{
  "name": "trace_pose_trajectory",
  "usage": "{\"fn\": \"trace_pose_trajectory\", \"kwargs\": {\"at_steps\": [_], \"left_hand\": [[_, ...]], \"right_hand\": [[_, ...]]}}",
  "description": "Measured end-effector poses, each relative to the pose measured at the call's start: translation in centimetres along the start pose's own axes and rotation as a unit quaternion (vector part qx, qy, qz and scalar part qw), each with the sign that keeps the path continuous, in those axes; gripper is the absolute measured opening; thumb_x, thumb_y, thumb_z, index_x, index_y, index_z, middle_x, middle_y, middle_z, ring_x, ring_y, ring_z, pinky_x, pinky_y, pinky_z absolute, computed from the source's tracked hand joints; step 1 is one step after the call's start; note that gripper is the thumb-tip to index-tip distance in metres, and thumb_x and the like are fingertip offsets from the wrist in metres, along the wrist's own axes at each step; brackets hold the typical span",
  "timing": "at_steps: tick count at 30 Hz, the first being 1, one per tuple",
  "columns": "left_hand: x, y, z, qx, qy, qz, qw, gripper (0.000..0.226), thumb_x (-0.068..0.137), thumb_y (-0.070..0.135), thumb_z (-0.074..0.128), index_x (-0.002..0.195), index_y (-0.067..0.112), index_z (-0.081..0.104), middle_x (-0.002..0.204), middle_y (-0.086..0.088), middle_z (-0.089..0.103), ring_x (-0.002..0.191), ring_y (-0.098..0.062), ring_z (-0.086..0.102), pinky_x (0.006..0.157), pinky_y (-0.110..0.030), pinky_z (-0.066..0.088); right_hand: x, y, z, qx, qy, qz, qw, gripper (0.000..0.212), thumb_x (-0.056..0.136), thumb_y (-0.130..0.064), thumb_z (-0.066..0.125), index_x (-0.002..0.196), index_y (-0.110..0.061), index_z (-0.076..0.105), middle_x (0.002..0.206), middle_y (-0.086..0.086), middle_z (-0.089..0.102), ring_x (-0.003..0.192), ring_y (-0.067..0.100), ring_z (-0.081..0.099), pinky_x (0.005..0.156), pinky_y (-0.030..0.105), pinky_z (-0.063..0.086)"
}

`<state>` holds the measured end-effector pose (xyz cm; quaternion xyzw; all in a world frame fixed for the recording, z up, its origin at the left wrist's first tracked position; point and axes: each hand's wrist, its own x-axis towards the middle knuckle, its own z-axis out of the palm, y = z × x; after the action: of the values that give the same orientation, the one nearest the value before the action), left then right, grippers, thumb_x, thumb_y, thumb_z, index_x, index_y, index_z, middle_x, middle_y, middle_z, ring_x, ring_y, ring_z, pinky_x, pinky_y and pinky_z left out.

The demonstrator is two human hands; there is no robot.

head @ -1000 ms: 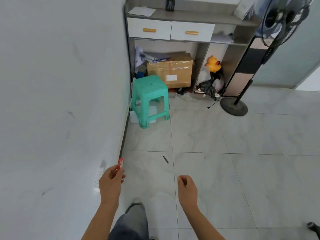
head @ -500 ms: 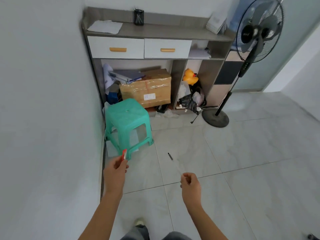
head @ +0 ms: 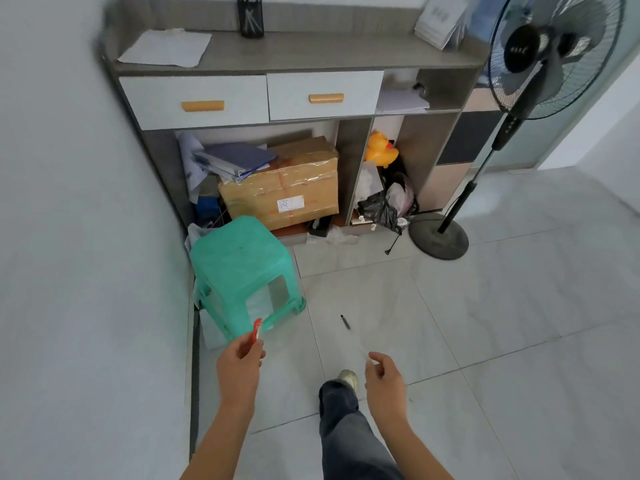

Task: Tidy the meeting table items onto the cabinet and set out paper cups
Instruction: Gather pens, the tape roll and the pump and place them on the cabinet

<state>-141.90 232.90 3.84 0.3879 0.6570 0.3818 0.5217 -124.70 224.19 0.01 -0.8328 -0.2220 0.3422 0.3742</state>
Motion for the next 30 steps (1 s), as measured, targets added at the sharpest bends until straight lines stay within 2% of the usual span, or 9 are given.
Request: {"fn": "trace_pose_trajectory", "kwargs": {"at_steps": [3, 5, 11, 17, 20, 22, 25, 28, 30], "left_hand": [[3.8, 1.8, 3.8, -0.001, 0.018, 0.0, 1.0, 0.023, 0.087, 0.002, 0.052, 0.108, -0.002, 0.059, 0.086, -0.013, 0.06, 0.075, -0.021, 0.054, 0.076, -0.033, 0.043], [6.2, 3.7, 6.8, -0.01, 0.028, 0.004, 1.0, 0.021, 0.087, 0.001, 0.053, 0.106, -0.002, 0.06, 0.08, -0.01, 0.06, 0.079, -0.024, 0.055, 0.077, -0.034, 0.042], [11.0, 9.0, 15.8, -0.001, 0.009, 0.029, 1.0, 0.014, 0.085, 0.0, 0.054, 0.081, 0.011, 0.06, 0.071, -0.002, 0.059, 0.071, -0.022, 0.055, 0.069, -0.032, 0.045], [16.5, 11.1, 19.5, 0.005, 0.053, 0.011, 0.999, 0.017, 0.085, 0.0, 0.055, 0.1, -0.002, 0.063, 0.077, -0.011, 0.061, 0.075, -0.026, 0.057, 0.073, -0.034, 0.044], [20.6, 13.3, 20.9, -0.006, 0.073, 0.024, 0.997, 0.02, 0.084, -0.002, 0.054, 0.102, -0.007, 0.062, 0.08, -0.013, 0.061, 0.074, -0.026, 0.055, 0.073, -0.034, 0.043], [23.8, 15.2, 22.0, -0.024, 0.085, 0.034, 0.995, 0.019, 0.085, 0.0, 0.054, 0.1, -0.007, 0.062, 0.074, -0.009, 0.06, 0.071, -0.024, 0.054, 0.07, -0.034, 0.043], [28.8, 18.9, 23.8, -0.064, 0.098, 0.05, 0.992, 0.018, 0.085, 0.002, 0.054, 0.101, -0.001, 0.063, 0.07, -0.004, 0.059, 0.068, -0.017, 0.053, 0.066, -0.026, 0.044], [33.3, 24.2, 25.2, -0.127, 0.095, 0.082, 0.984, 0.019, 0.087, 0.004, 0.053, 0.104, 0.008, 0.061, 0.073, -0.002, 0.059, 0.068, -0.013, 0.053, 0.071, -0.024, 0.045], [36.1, 28.2, 25.7, -0.14, 0.104, 0.119, 0.977, 0.017, 0.088, 0.005, 0.052, 0.101, 0.011, 0.061, 0.073, -0.002, 0.06, 0.069, -0.013, 0.053, 0.076, -0.027, 0.046]], "right_hand": [[6.3, -3.7, -0.5, 0.009, -0.002, -0.031, 0.999, 0.027, 0.093, -0.014, 0.041, 0.116, -0.009, 0.055, 0.092, 0.007, 0.062, 0.08, 0.02, 0.058, 0.081, 0.036, 0.051], [10.6, -6.7, -1.6, 0.031, 0.0, -0.048, 0.998, 0.024, 0.092, -0.013, 0.042, 0.11, -0.009, 0.057, 0.083, 0.004, 0.061, 0.072, 0.017, 0.055, 0.074, 0.034, 0.05], [20.3, -12.8, -4.1, 0.06, -0.014, -0.073, 0.995, 0.01, 0.088, -0.014, 0.049, 0.091, -0.015, 0.059, 0.066, 0.001, 0.051, 0.059, 0.013, 0.043, 0.055, 0.026, 0.037], [26.3, -14.6, -3.5, 0.055, -0.04, -0.06, 0.996, 0.013, 0.089, -0.014, 0.052, 0.077, -0.018, 0.058, 0.06, 0.0, 0.046, 0.056, 0.014, 0.04, 0.054, 0.024, 0.035], [30.3, -17.1, -2.7, 0.058, -0.051, -0.067, 0.995, 0.018, 0.091, -0.017, 0.049, 0.074, -0.023, 0.054, 0.065, 0.002, 0.052, 0.061, 0.015, 0.045, 0.057, 0.025, 0.039], [33.0, -20.1, -2.2, 0.072, -0.066, -0.086, 0.992, 0.018, 0.092, -0.018, 0.047, 0.076, -0.023, 0.052, 0.069, 0.003, 0.056, 0.067, 0.016, 0.051, 0.061, 0.025, 0.041], [37.1, -26.0, -1.7, 0.091, -0.084, -0.136, 0.983, 0.014, 0.094, -0.019, 0.043, 0.082, -0.024, 0.049, 0.071, 0.0, 0.06, 0.07, 0.01, 0.057, 0.066, 0.022, 0.043], [41.4, -32.6, -1.3, 0.124, -0.099, -0.171, 0.972, 0.011, 0.095, -0.018, 0.04, 0.087, -0.024, 0.044, 0.073, 0.001, 0.063, 0.062, 0.001, 0.056, 0.058, 0.013, 0.043], [44.1, -36.9, -1.0, 0.14, -0.099, -0.194, 0.966, 0.016, 0.096, -0.017, 0.039, 0.083, -0.027, 0.042, 0.075, 0.001, 0.064, 0.063, 0.007, 0.055, 0.053, 0.009, 0.043]]}}
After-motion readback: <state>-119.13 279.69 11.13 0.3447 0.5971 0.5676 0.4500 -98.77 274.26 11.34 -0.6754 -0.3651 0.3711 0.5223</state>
